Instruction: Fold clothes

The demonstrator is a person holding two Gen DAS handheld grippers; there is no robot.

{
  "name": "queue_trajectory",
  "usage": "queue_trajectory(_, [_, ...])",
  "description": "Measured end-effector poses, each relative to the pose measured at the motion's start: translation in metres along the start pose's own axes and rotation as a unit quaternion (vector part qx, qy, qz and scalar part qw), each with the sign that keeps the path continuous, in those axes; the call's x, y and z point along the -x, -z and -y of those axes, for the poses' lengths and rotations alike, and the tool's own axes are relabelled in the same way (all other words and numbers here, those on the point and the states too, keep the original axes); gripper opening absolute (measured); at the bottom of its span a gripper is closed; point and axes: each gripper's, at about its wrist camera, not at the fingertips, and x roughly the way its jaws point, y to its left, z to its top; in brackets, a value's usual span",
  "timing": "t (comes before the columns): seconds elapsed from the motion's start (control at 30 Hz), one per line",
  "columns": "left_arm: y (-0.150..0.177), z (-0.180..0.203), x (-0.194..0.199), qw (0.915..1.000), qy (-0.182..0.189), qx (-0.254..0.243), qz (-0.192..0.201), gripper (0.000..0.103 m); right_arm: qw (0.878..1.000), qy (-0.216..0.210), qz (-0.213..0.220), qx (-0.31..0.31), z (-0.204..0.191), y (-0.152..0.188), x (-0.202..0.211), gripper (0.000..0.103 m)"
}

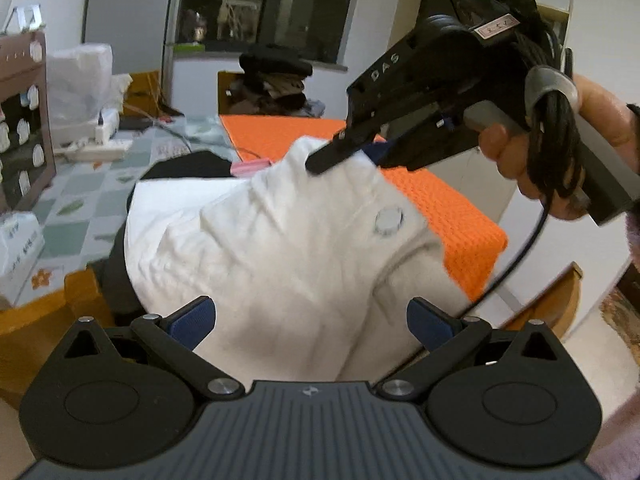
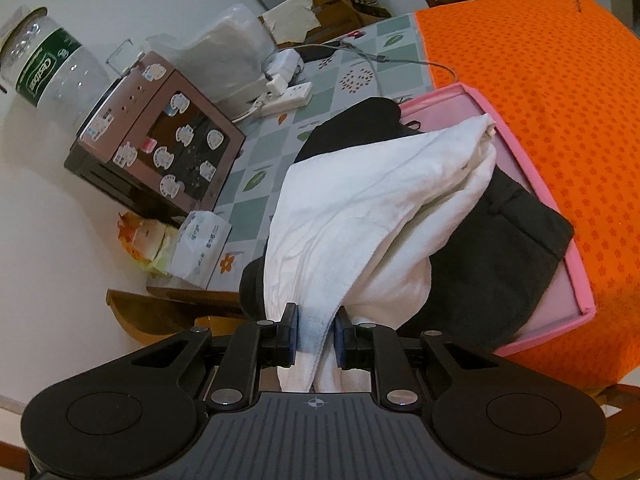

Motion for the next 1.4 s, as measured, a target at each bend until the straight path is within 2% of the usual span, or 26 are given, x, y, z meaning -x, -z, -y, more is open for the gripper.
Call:
queue_trajectory(0.07, [-0.004, 0.002, -0.006, 0.9999, -0.008, 0.007, 0.004, 0.101, 1.000, -0.001, -0.003, 0.003, 0.002, 0.001, -0.001, 0.020])
queue_trajectory(0.17, [-0.008, 0.001, -0.017, 0.9998, 0.000, 0.020, -0.010, 0.094, 1.000, -0.003, -0.006, 0.004, 0.005, 0.004, -0.002, 0.021])
queue_trajectory(0.27, [-0.007, 0.004, -0.025, 0.9995, 0.004, 0.021, -0.023, 0.081, 1.000, -0.008, -0.008, 0.000, 0.010, 0.006, -0.003, 0.021])
queue_trajectory(0.33, [-0.006, 0.009, -0.026, 0.9998, 0.003, 0.011, -0.019, 0.062, 1.000, -0.007, -0.007, 0.001, 0.012, 0.008, -0.004, 0.021])
queue_trajectory(0.37, [-0.006, 0.012, -0.025, 0.9999, 0.000, 0.000, -0.014, 0.057, 1.000, -0.007, -0.006, 0.001, 0.013, 0.009, -0.004, 0.021])
queue_trajectory(0.5, [-0.007, 0.023, -0.023, 0.9992, -0.012, -0.039, 0.003, 0.019, 1.000, -0.008, -0.001, -0.004, 0.020, 0.012, -0.006, 0.022])
queue_trajectory(0.53, [-0.009, 0.023, -0.023, 0.9990, -0.017, -0.040, 0.005, 0.016, 1.000, -0.008, -0.002, -0.006, 0.023, 0.013, -0.006, 0.024])
queue_trajectory(0.63, [-0.015, 0.014, -0.023, 0.9991, -0.031, -0.028, 0.010, 0.016, 1.000, -0.009, -0.006, -0.015, 0.032, 0.015, -0.006, 0.033])
queue_trajectory(0.83, [-0.041, -0.009, -0.017, 0.9994, -0.031, -0.006, 0.011, 0.015, 0.999, -0.038, 0.022, 0.000, 0.042, 0.029, 0.023, 0.046])
queue_trajectory(0.93, [-0.059, -0.022, -0.015, 0.9998, -0.016, 0.008, 0.012, 0.015, 0.998, -0.050, 0.041, 0.020, 0.039, 0.037, 0.042, 0.062])
queue_trajectory(1.1, [-0.091, -0.037, -0.013, 0.9997, 0.015, 0.017, 0.008, 0.015, 0.993, -0.055, 0.054, 0.086, 0.021, 0.059, 0.057, 0.074])
queue_trajectory(1.17, [-0.102, -0.041, -0.014, 0.9996, 0.023, 0.014, 0.006, 0.015, 0.990, -0.057, 0.059, 0.118, 0.011, 0.070, 0.059, 0.083])
queue_trajectory(1.3, [-0.120, -0.047, -0.021, 0.9994, 0.034, 0.003, -0.005, 0.015, 0.982, -0.063, 0.057, 0.171, -0.008, 0.088, 0.055, 0.086])
queue_trajectory(1.4, [-0.130, -0.052, -0.027, 0.9993, 0.037, 0.000, -0.010, 0.015, 0.980, -0.076, 0.040, 0.179, -0.015, 0.095, 0.050, 0.086])
